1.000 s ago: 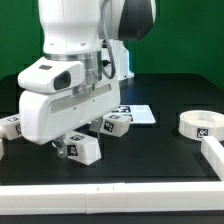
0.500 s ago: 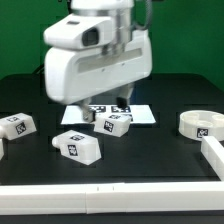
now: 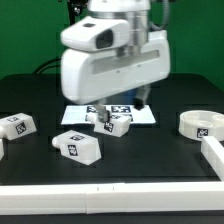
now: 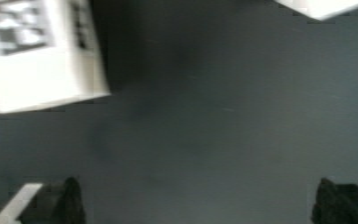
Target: Assemble stool
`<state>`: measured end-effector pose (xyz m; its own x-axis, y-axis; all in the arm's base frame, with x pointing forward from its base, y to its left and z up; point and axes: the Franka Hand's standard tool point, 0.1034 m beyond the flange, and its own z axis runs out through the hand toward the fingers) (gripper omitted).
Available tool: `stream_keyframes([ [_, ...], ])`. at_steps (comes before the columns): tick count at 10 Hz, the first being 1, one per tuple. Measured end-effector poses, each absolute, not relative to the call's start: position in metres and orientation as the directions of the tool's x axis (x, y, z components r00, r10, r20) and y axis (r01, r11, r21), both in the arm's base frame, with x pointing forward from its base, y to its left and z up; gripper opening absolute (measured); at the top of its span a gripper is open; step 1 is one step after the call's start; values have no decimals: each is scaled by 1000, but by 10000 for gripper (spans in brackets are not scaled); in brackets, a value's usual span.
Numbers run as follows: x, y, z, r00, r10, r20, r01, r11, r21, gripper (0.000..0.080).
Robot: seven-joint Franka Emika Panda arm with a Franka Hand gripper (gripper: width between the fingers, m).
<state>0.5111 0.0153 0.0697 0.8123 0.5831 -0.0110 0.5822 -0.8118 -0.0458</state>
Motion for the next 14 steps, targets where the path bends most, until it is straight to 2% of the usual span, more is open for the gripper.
stream_keyframes([
  [2,494,68,67,838,545,-17,543,-837,-64,649],
  [6,492,72,64,863,506,6,505,-861,-55,649],
  [9,471,116,44,929,369,-7,367,-925,-94,649],
  [13,469,122,38,928,372,17,372,-924,-89,649],
  [14,460,125,26,926,376,27,376,-922,-89,649],
])
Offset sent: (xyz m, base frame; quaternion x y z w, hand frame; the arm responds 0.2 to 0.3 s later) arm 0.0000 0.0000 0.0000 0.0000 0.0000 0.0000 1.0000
